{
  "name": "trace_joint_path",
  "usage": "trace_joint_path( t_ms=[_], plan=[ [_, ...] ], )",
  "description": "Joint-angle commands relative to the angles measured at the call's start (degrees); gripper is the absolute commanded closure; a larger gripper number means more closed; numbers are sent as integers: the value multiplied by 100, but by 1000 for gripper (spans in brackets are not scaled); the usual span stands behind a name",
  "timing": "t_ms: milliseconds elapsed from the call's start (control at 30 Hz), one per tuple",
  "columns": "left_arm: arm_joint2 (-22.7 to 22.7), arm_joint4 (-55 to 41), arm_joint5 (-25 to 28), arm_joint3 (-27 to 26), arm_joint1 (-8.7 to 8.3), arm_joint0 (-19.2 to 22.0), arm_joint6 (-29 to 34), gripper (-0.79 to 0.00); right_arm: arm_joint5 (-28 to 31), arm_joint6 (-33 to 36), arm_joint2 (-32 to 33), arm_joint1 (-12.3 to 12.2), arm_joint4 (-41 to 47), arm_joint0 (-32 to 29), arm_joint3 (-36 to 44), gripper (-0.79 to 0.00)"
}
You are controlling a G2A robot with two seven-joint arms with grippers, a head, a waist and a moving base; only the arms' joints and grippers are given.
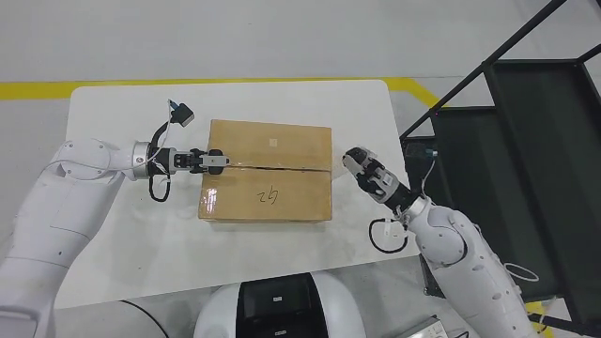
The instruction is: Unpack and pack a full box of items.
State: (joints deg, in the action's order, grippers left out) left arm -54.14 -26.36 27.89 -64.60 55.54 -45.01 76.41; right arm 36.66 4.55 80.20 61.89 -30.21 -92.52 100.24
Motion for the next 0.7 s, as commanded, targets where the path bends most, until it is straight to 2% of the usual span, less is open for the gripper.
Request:
trace_joint_path(
  t_ms=[0, 267, 667],
  plan=[
    [0, 0, 0, 0, 0, 0, 0, -785, -53, 96, -188, 26, 49, 159, -20, 0],
    [0, 0, 0, 0, 0, 0, 0, -785, -533, 438, -1043, 174, -21, 822, -314, 0],
    [0, 0, 0, 0, 0, 0, 0, -785, -1132, 596, -1754, 340, -526, 1326, -744, 0]
  ],
)
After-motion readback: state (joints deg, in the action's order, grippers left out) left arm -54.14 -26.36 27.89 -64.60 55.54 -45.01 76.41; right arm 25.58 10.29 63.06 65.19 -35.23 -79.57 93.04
